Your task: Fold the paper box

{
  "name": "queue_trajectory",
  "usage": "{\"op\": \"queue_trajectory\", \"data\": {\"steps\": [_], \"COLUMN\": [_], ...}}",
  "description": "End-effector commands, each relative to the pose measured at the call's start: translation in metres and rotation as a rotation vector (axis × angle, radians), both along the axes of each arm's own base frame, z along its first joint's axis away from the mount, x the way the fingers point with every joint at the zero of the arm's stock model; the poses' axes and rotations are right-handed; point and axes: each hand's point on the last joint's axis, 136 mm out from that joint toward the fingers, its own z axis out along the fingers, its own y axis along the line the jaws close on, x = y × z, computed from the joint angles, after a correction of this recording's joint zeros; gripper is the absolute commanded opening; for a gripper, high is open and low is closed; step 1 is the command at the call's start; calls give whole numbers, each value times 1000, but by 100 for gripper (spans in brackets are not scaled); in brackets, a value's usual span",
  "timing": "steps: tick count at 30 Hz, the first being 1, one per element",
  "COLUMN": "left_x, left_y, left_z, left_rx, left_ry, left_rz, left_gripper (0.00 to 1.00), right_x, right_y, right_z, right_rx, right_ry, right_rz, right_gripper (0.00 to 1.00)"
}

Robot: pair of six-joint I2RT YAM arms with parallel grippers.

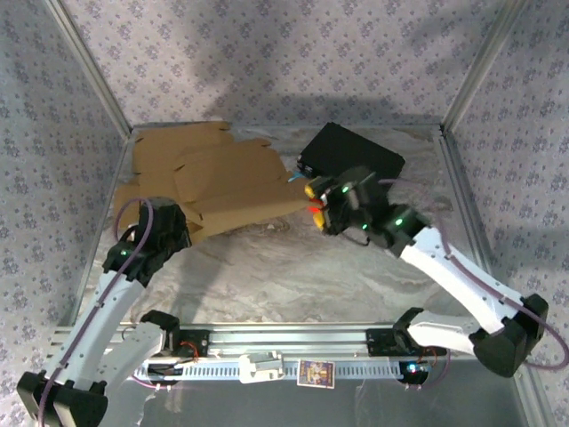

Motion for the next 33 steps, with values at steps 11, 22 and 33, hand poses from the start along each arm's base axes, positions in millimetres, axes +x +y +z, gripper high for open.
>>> {"op": "queue_trajectory", "data": {"steps": [11,22,33], "left_x": [-2,-2,0], "left_y": [0,-2,-4], "left_z": [22,22,25], "left_rx": [-64,-74,-69], "left_ry": [-72,-82,-86], "left_rz": [31,23,12], "left_gripper": [0,0,0], "right_x": [23,29,28], "right_y": [87,116,129], "right_z": [-44,-49,-50], "right_rx": [102,118,127], "right_ry": [30,25,15], "right_rz": [-64,-23,-4], "right_gripper": [56,38,26]}}
